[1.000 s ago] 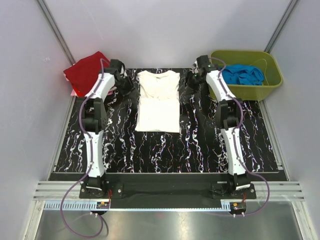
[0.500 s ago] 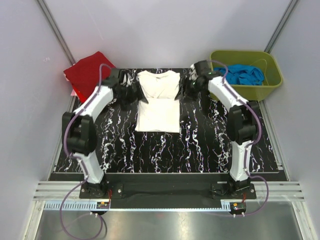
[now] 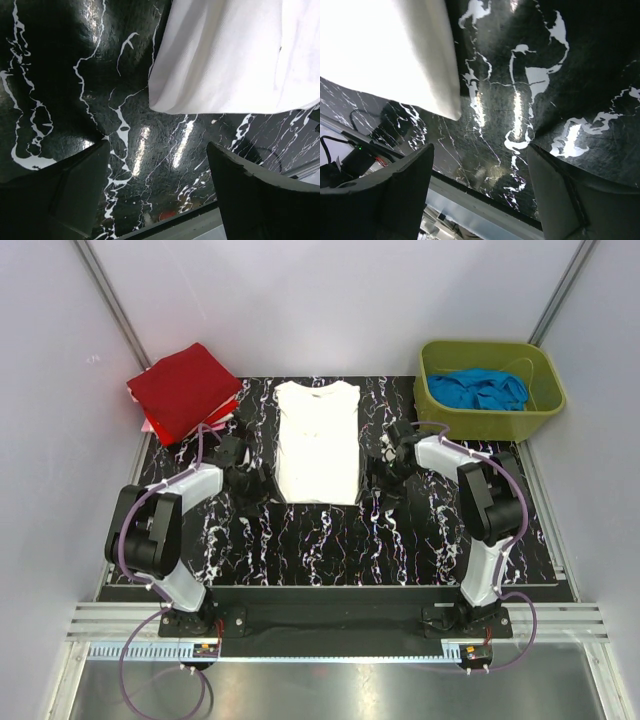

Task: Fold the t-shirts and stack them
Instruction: Fold the tshirt

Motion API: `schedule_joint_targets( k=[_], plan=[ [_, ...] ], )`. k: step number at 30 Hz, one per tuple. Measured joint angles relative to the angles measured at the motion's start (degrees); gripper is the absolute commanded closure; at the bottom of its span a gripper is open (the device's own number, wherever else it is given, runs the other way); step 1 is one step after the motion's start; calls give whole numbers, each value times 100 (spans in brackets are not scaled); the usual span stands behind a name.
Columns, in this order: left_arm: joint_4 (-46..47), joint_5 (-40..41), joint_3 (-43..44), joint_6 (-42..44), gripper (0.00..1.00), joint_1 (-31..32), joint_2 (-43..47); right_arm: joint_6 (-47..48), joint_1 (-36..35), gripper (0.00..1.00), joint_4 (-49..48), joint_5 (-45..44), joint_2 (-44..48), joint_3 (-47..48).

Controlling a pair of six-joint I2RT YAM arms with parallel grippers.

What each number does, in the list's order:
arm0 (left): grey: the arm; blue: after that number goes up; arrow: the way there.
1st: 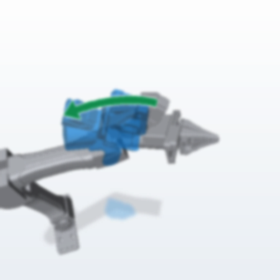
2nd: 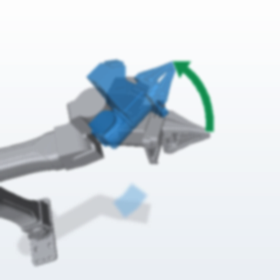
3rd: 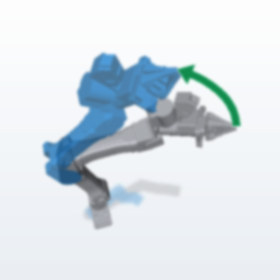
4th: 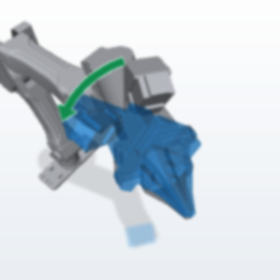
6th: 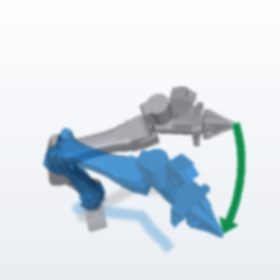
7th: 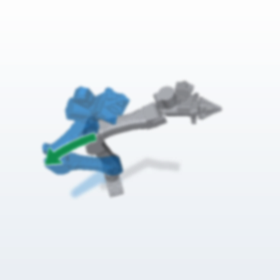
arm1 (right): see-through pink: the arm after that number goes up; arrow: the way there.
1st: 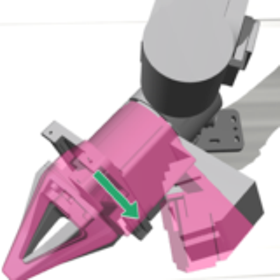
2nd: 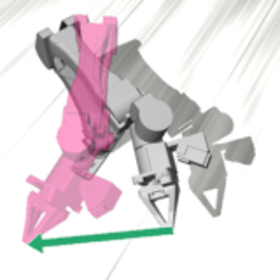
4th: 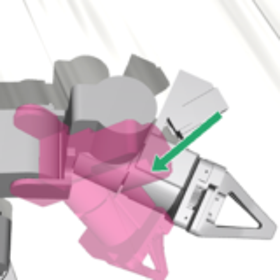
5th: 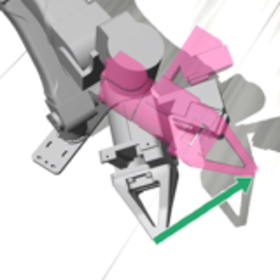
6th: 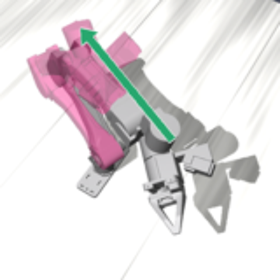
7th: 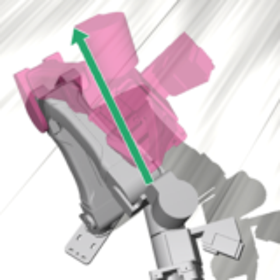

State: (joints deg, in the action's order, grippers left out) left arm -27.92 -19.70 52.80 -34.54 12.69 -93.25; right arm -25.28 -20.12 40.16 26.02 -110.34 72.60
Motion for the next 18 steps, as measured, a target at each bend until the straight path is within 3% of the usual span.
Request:
schedule_joint_targets(
  k=[6, 13, 14, 18],
  plan=[
    [470, 26, -120, -107, 25, 2, 31, -11, 0, 25, -365, 66, 26, -33],
    [863, 87, -208, -157, 37, 2, -28, -74, -17, 44, -542, 197, -339, 146],
    [896, 87, -225, -164, 38, 2, -63, -74, -28, 50, -546, 195, -380, 195],
    [1051, 70, -236, -223, 45, 0, -153, -59, -81, 57, -557, 192, -538, 361]
  ],
)
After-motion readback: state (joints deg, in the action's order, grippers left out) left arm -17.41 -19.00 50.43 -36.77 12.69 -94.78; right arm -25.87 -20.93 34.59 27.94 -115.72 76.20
